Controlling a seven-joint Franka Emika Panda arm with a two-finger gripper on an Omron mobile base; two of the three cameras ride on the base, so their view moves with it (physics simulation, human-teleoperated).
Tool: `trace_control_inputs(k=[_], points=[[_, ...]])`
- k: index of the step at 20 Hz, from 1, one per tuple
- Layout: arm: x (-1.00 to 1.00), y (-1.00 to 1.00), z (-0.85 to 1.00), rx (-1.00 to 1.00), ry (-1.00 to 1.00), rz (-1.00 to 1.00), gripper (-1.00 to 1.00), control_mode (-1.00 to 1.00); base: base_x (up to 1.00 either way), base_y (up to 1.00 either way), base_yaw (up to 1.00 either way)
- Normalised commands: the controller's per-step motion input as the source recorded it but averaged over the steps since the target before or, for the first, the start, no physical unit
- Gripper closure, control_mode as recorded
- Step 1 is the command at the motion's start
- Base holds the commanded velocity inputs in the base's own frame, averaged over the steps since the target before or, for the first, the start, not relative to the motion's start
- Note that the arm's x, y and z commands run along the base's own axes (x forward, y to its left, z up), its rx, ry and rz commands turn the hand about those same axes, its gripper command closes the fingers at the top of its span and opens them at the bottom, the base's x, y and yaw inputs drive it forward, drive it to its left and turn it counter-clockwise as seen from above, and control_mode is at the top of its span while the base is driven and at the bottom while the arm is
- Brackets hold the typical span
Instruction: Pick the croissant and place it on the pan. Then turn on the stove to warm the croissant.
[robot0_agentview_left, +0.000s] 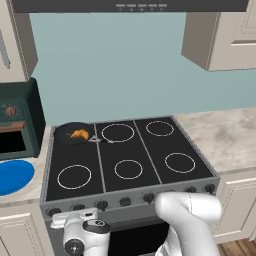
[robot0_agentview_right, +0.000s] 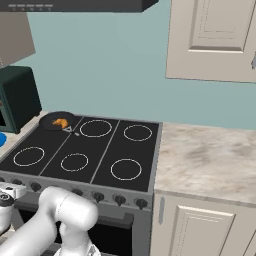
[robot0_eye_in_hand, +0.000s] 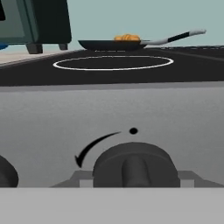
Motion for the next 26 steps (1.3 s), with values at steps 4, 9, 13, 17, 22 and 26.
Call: trace_control_inputs(k=[4, 9, 13, 17, 22, 26], points=[[0.33, 0.04, 0.00, -0.26, 0.07, 0.21, 1.00, -1.00, 0.00, 0.00, 0.00], [0.20, 0.00, -0.07, -0.37, 0.06, 0.31, 1.00, -1.00, 0.00, 0.00, 0.00], [0.09, 0.14, -0.08, -0.47, 0.06, 0.37, 1.00, -1.00, 0.00, 0.00, 0.00], [0.03, 0.28, -0.14, -0.57, 0.03, 0.39, 1.00, -1.00, 0.00, 0.00, 0.00], [0.10, 0.36, 0.00, -0.74, 0.15, 0.40, 1.00, -1.00, 0.00, 0.00, 0.00], [0.04, 0.33, 0.00, -0.85, 0.29, 0.39, 1.00, -1.00, 0.00, 0.00, 0.00]])
